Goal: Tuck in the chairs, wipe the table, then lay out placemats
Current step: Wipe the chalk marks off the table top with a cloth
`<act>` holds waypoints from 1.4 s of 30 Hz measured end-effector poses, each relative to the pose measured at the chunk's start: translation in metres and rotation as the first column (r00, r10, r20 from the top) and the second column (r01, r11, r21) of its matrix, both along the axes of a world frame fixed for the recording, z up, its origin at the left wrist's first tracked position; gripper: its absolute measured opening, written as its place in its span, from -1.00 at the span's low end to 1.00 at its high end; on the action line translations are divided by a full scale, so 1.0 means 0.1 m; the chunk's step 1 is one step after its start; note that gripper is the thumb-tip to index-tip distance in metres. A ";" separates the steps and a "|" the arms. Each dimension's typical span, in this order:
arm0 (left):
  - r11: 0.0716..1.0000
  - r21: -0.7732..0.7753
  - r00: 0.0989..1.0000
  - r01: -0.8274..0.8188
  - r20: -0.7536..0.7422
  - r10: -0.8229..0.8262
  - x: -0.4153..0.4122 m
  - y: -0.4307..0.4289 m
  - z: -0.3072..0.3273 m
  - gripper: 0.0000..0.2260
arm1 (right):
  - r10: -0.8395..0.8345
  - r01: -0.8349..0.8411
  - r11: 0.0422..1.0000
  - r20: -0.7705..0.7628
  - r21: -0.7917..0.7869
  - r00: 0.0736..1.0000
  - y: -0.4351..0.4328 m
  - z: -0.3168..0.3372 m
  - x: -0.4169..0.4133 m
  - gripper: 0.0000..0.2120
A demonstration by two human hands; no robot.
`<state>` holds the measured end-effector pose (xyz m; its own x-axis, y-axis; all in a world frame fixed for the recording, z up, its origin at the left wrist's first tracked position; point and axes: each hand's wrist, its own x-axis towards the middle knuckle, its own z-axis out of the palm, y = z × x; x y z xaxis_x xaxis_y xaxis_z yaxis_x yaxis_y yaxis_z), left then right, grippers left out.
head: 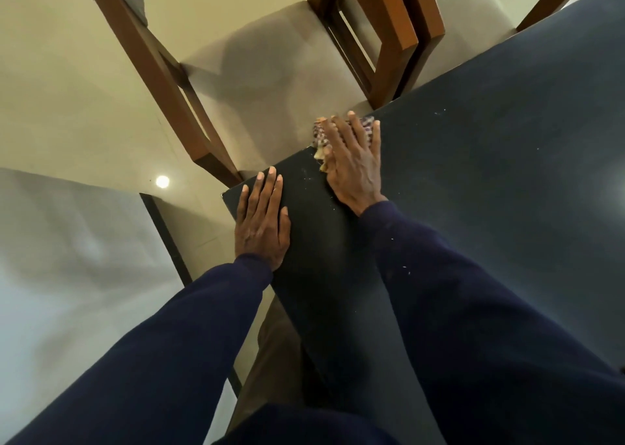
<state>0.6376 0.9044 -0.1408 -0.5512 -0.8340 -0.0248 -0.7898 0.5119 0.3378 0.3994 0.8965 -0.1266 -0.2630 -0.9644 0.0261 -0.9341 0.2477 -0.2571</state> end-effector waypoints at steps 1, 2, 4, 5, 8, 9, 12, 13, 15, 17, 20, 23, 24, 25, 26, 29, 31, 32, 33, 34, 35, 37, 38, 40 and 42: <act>1.000 -0.008 1.000 0.001 -0.004 -0.001 0.01 0.00 -0.01 -0.47 | 0.057 -0.057 0.998 0.000 -0.007 0.998 -0.01 -0.02 0.11 -0.34; 1.000 -0.016 1.000 0.003 -0.004 -0.003 0.03 0.00 -0.01 -0.47 | 0.114 -0.114 0.993 -0.001 -0.014 0.993 0.03 -0.03 0.21 -0.34; 1.000 -0.021 1.000 0.010 -0.002 -0.010 0.04 0.00 -0.02 -0.47 | 0.200 -0.200 0.980 0.000 -0.020 0.980 0.24 -0.04 0.30 -0.30; 1.000 -0.020 1.000 0.014 -0.002 -0.014 0.04 0.00 -0.01 -0.47 | 0.230 -0.230 0.973 -0.004 -0.013 0.973 0.38 -0.04 0.30 -0.28; 0.999 -0.029 1.000 0.016 -0.007 -0.016 0.02 0.01 0.00 -0.47 | 0.302 -0.301 0.953 -0.028 0.012 0.953 0.85 -0.02 0.12 -0.30; 0.999 -0.036 1.000 0.019 -0.004 -0.019 0.01 0.01 0.00 -0.47 | 0.306 -0.306 0.952 -0.032 0.007 0.951 0.98 0.00 0.00 -0.33; 0.997 -0.065 0.999 0.042 0.025 -0.041 0.00 0.01 -0.01 -0.48 | 0.158 -0.159 0.987 -0.029 -0.025 0.987 1.17 0.04 -0.32 -0.37; 0.996 -0.070 0.998 0.052 0.033 -0.050 0.00 0.01 -0.01 -0.47 | 0.061 -0.062 0.998 -0.022 -0.018 0.998 1.15 0.05 -0.38 -0.39; 0.995 -0.071 0.997 0.072 0.044 -0.069 0.02 0.00 -0.02 -0.47 | -0.133 0.133 0.991 -0.026 0.019 0.991 0.98 0.06 -0.37 -0.40; 0.991 -0.075 0.992 0.112 0.068 -0.107 0.02 0.00 -0.02 -0.47 | -0.219 0.220 0.975 -0.030 0.030 0.975 0.80 0.07 -0.25 -0.40; 0.980 -0.079 0.980 0.184 0.090 -0.177 0.03 0.00 -0.02 -0.46 | -0.060 0.061 0.998 -0.035 0.006 0.998 0.76 0.02 0.05 -0.33; 0.964 -0.071 0.964 0.254 0.096 -0.247 0.02 -0.01 -0.01 -0.45 | 0.182 -0.181 0.983 -0.028 0.028 0.983 1.18 0.04 0.24 -0.24; 0.958 -0.069 0.958 0.277 0.098 -0.270 0.02 -0.01 -0.01 -0.45 | 0.241 -0.240 0.970 -0.037 0.040 0.970 1.36 0.05 0.23 -0.24; 0.952 -0.069 0.952 0.298 0.097 -0.291 0.01 -0.01 -0.01 -0.45 | 0.285 -0.283 0.958 -0.048 0.042 0.957 1.55 0.05 0.19 -0.26; 0.945 -0.069 0.945 0.320 0.093 -0.314 0.01 -0.01 -0.01 -0.45 | 0.303 -0.301 0.953 -0.053 0.033 0.952 1.73 0.05 0.10 -0.26; 0.923 -0.068 0.924 0.379 0.088 -0.372 0.00 -0.04 -0.04 -0.46 | 0.139 -0.141 0.989 -0.065 -0.035 0.988 2.06 0.07 -0.25 -0.25; 0.918 -0.077 0.920 0.389 0.092 -0.382 -0.01 -0.03 -0.06 -0.47 | -0.094 0.092 0.995 -0.068 -0.039 0.993 2.02 0.07 -0.48 -0.28; 0.918 -0.081 0.920 0.387 0.091 -0.380 -0.01 -0.03 -0.05 -0.47 | -0.215 0.213 0.977 -0.073 -0.029 0.974 1.92 0.07 -0.55 -0.32; 0.917 -0.083 0.919 0.390 0.089 -0.383 -0.02 -0.02 -0.05 -0.47 | -0.325 0.325 0.946 -0.077 -0.018 0.943 1.78 0.08 -0.58 -0.38; 0.913 -0.082 0.916 0.399 0.090 -0.392 -0.02 -0.02 -0.05 -0.48 | -0.411 0.412 0.911 -0.074 -0.012 0.908 1.63 0.09 -0.57 -0.42; 0.909 -0.081 0.912 0.408 0.093 -0.400 -0.02 -0.02 -0.05 -0.48 | -0.463 0.463 0.886 -0.069 -0.009 0.884 1.47 0.09 -0.52 -0.42; 0.904 -0.088 0.907 0.418 0.104 -0.409 0.00 -0.02 -0.06 -0.48 | -0.446 0.447 0.895 -0.070 -0.009 0.892 1.23 0.09 -0.35 -0.37; 0.907 -0.089 0.909 0.413 0.104 -0.404 0.00 -0.03 -0.05 -0.47 | -0.378 0.378 0.926 -0.074 -0.014 0.923 1.18 0.09 -0.25 -0.35; 0.910 -0.081 0.912 0.407 0.090 -0.400 0.00 -0.02 -0.05 -0.47 | -0.165 0.164 0.986 -0.064 -0.020 0.984 1.29 0.06 -0.05 -0.31; 0.914 -0.081 0.918 0.397 0.059 -0.393 0.00 0.00 -0.05 -0.47 | 0.061 -0.061 0.998 -0.057 0.003 0.997 1.60 0.06 0.05 -0.24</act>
<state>0.6374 0.9044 -0.1455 -0.8363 -0.5481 0.0108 -0.5288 0.8118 0.2478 0.4044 1.0569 -0.1211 -0.2017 -0.9787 0.0378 -0.9606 0.1902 -0.2026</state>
